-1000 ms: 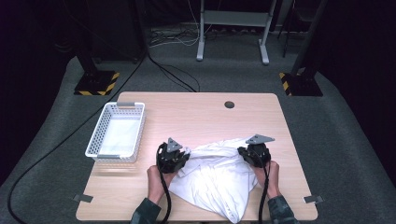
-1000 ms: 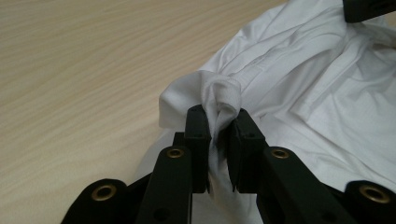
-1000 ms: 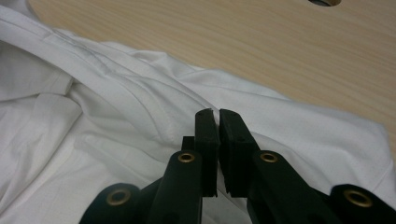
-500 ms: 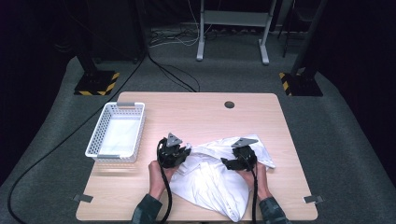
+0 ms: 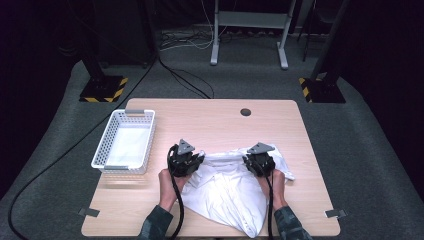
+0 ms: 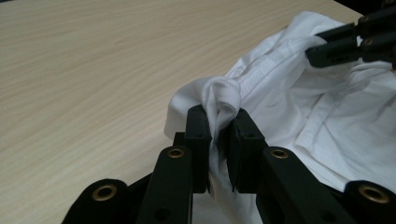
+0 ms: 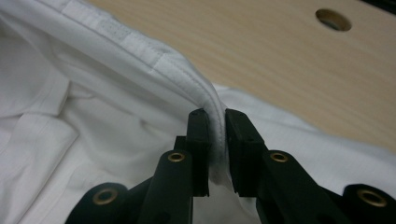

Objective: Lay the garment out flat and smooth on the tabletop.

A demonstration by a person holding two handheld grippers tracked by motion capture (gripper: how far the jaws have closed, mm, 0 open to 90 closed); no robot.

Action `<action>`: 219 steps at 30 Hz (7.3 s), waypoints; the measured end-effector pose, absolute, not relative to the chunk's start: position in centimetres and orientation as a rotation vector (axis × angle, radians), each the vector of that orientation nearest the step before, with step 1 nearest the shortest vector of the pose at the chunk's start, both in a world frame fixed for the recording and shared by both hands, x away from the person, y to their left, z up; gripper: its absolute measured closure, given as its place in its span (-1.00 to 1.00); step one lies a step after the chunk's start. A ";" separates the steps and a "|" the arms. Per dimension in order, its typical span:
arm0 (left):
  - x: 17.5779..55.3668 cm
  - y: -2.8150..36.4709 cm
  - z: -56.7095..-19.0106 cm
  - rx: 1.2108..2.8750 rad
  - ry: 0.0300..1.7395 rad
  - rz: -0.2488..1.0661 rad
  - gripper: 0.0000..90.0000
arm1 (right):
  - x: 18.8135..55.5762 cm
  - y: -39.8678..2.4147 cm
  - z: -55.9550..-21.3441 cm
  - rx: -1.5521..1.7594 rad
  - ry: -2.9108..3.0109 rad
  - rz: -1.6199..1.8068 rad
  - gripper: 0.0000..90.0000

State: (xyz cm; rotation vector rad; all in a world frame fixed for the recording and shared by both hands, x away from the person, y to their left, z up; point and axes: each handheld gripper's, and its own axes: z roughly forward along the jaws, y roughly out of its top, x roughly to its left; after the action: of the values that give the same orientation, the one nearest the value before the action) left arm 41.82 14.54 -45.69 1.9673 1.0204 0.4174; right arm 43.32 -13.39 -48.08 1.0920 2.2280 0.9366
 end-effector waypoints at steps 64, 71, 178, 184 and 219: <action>33.8 12.9 -52.8 2.151 0.949 0.512 -0.79 | 41.3 -22.3 -49.4 1.408 2.086 0.824 0.94; 33.8 12.9 -52.8 2.152 0.949 0.512 -0.79 | 45.9 -24.7 -47.9 1.502 1.993 0.806 0.66; 33.7 12.8 -52.8 2.149 0.953 0.520 -0.78 | 42.5 -26.3 -50.6 1.588 2.040 0.730 0.69; 33.6 12.8 -52.8 2.146 0.961 0.522 -0.78 | 39.5 -28.6 -50.7 1.650 2.032 0.767 0.77; 31.7 11.8 -52.5 2.137 0.930 0.542 -0.71 | 39.0 -24.2 -51.4 1.532 2.002 0.791 -0.35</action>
State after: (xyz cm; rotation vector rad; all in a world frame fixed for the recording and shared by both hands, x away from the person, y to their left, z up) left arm 31.68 11.79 -52.52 2.1373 0.9301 0.5416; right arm 38.98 -24.21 -51.41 1.5321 2.0015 0.7911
